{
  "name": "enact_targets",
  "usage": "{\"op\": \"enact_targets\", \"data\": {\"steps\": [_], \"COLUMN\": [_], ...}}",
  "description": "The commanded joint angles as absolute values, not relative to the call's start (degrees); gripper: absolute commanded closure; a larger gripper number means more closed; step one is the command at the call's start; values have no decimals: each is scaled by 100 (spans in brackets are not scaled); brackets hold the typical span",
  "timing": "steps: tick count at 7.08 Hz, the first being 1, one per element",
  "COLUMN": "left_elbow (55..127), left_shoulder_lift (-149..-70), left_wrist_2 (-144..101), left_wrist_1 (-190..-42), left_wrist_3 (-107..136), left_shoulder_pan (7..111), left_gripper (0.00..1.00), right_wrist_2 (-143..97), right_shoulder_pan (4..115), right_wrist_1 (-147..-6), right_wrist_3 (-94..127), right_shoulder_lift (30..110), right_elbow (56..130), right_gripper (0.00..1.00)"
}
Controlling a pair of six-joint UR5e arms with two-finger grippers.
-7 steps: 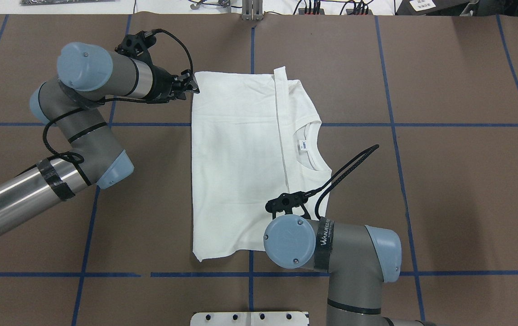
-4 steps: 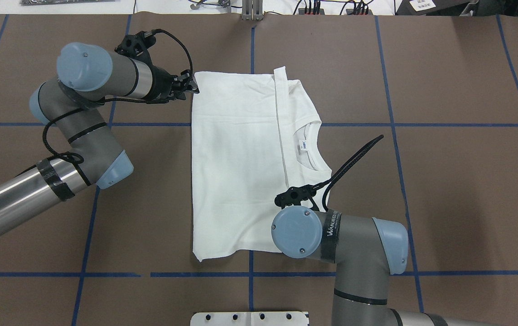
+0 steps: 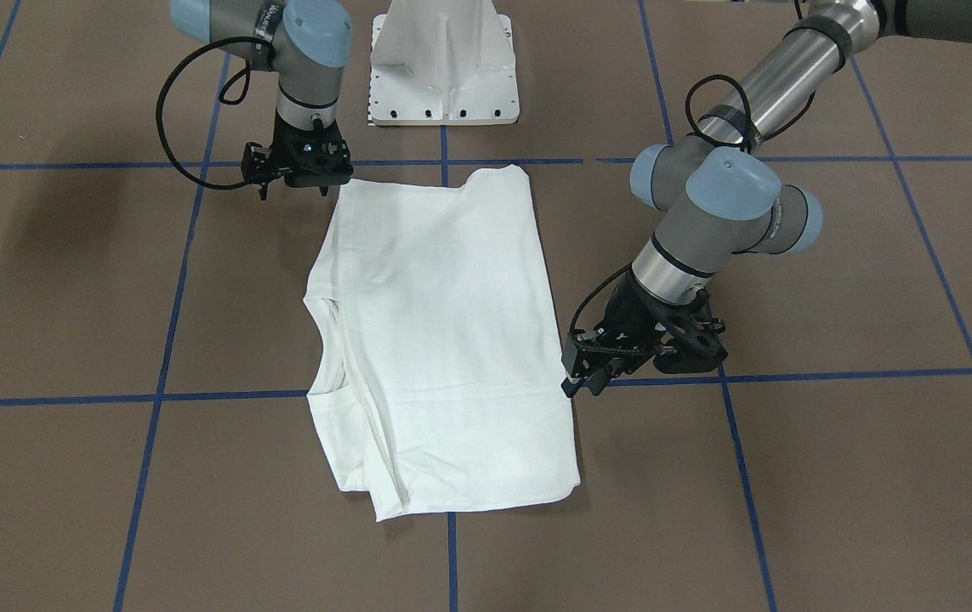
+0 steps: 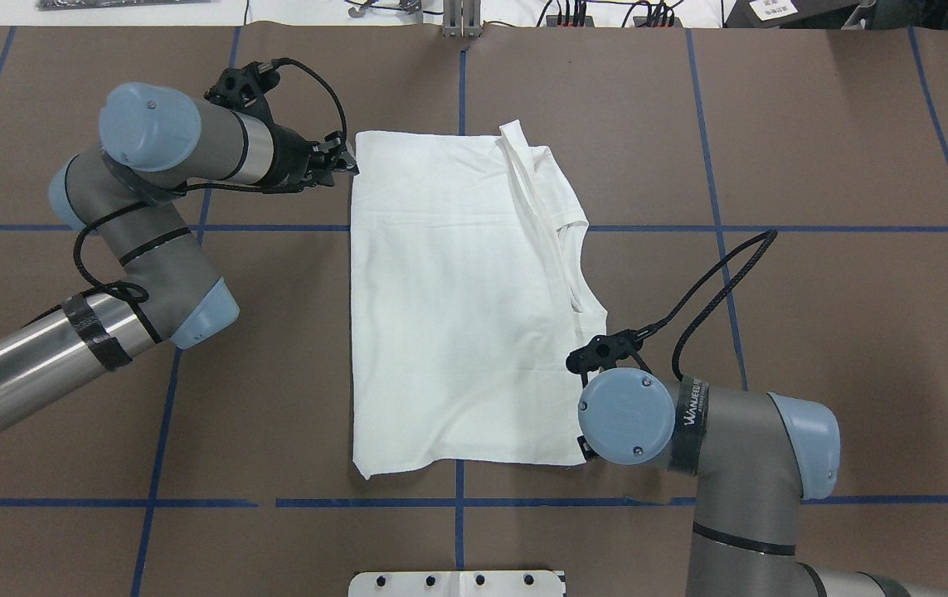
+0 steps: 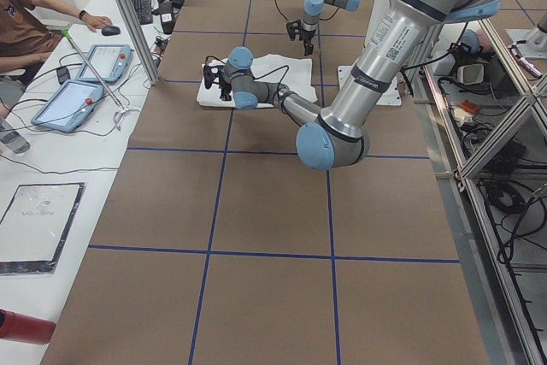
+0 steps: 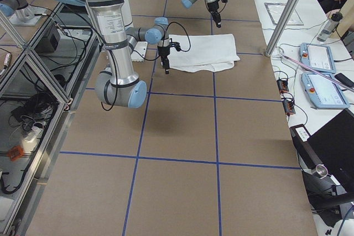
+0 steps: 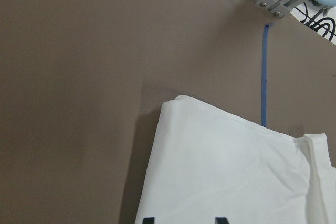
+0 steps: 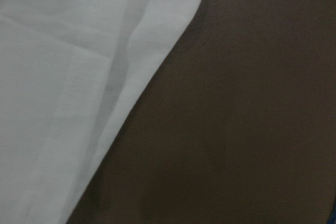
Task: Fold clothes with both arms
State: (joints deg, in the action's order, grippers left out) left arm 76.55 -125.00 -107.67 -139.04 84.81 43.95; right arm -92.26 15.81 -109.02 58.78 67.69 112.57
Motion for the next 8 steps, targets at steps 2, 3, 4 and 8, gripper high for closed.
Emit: {"op": "enact_targets", "data": {"steps": [2, 3, 4, 8], "left_elbow": [7655, 7655, 7655, 7655], "left_shoulder_lift": [-12489, -12481, -12480, -12463], "left_wrist_2": [-10767, -10767, -10767, -10749], "left_wrist_1": [-13904, -13896, -13904, -13904], "left_wrist_3": [8481, 8481, 8481, 8481], "left_shoulder_pan": [4395, 4395, 4395, 4395], "left_gripper": [51, 51, 51, 51], "right_wrist_2": [-9185, -9167, -9158, -9070], "right_shoulder_pan": [1556, 1538, 1521, 1494], "right_wrist_1": [-10489, -9607, -8849, -8429], "right_wrist_3": [8054, 9330, 10187, 12129], "right_shoulder_lift": [6452, 6512, 6617, 6811], "right_elbow": [11268, 11259, 11154, 10881], "right_gripper": [0, 0, 0, 4]}}
